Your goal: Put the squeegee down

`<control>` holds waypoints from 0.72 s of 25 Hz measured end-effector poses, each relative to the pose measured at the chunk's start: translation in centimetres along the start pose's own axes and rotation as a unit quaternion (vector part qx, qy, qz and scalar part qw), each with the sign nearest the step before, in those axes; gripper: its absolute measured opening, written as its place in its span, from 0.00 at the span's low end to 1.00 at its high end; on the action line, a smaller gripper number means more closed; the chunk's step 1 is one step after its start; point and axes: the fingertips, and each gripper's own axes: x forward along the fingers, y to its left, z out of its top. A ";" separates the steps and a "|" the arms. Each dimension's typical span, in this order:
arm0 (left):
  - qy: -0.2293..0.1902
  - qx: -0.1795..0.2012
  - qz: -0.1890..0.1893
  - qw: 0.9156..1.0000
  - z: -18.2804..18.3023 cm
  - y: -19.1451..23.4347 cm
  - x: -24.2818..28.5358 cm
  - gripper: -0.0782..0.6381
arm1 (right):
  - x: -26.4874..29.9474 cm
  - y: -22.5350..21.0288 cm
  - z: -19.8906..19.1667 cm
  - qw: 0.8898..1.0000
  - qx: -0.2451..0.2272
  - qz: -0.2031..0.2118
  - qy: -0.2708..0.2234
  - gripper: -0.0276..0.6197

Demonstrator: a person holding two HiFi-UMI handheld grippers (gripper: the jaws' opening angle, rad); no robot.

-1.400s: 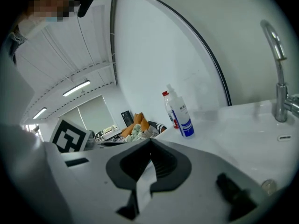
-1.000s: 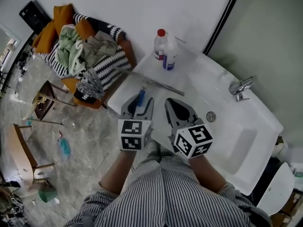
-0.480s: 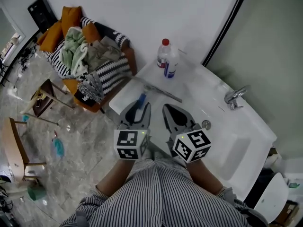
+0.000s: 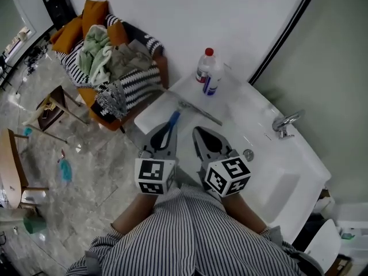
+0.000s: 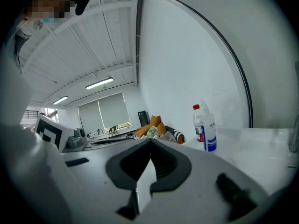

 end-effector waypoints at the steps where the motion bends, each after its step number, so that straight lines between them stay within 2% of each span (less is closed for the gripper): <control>1: -0.001 -0.001 -0.001 1.000 0.0 0.0 -0.1 0.16 | 0.1 0.2 -0.1 1.000 -0.003 0.002 0.003 0.07; 7: -0.002 -0.045 -0.007 0.999 -0.3 0.3 -0.8 0.14 | 0.4 1.4 -0.8 1.000 -0.016 0.005 0.013 0.07; 15: 0.014 -0.066 -0.018 0.998 -1.3 0.0 -1.3 0.14 | 0.5 2.4 -1.8 0.999 -0.026 0.013 0.028 0.07; 18: 0.016 -0.063 -0.025 0.998 -1.4 -0.4 -1.1 0.14 | 0.4 2.1 -2.1 0.999 -0.028 0.010 0.032 0.07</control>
